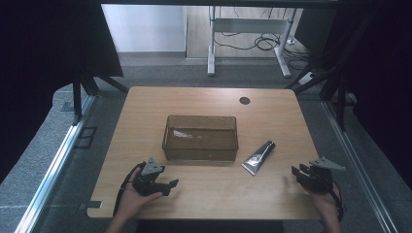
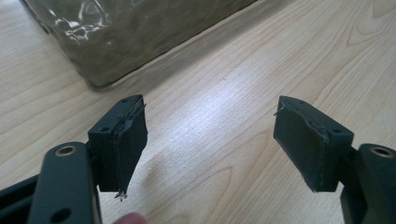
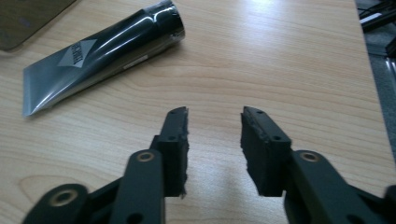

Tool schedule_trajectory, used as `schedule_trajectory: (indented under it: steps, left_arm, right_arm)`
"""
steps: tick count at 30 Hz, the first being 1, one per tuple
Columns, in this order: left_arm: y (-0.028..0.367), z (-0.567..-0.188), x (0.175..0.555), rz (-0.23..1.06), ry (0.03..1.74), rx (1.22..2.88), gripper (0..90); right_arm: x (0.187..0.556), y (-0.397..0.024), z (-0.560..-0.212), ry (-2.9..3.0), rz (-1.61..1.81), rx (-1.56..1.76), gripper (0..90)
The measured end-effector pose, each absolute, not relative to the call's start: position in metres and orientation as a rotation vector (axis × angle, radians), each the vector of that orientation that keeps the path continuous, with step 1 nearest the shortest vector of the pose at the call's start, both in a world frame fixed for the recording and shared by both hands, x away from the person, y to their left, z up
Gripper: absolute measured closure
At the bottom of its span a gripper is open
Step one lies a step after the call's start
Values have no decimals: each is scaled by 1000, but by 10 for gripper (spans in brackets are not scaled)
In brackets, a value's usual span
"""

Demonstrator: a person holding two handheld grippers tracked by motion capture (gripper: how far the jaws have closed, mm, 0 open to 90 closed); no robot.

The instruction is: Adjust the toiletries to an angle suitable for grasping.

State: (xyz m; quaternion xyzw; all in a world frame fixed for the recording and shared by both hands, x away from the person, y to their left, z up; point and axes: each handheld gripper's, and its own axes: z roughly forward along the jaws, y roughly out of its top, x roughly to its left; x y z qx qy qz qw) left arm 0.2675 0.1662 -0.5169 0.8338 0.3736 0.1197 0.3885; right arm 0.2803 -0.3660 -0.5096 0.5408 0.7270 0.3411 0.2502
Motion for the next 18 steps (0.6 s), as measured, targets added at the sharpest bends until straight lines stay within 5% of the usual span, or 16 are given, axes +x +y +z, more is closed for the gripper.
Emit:
schedule_trajectory:
  steps: [8,18]
  left_arm:
    - [163,-517,267,303,938,2126,262]
    - [162,-517,266,300,936,2131,262]
  right_arm:
    - [279,-364,-505,2013,942,1418,877]
    - [278,-357,-501,2035,973,1359,896]
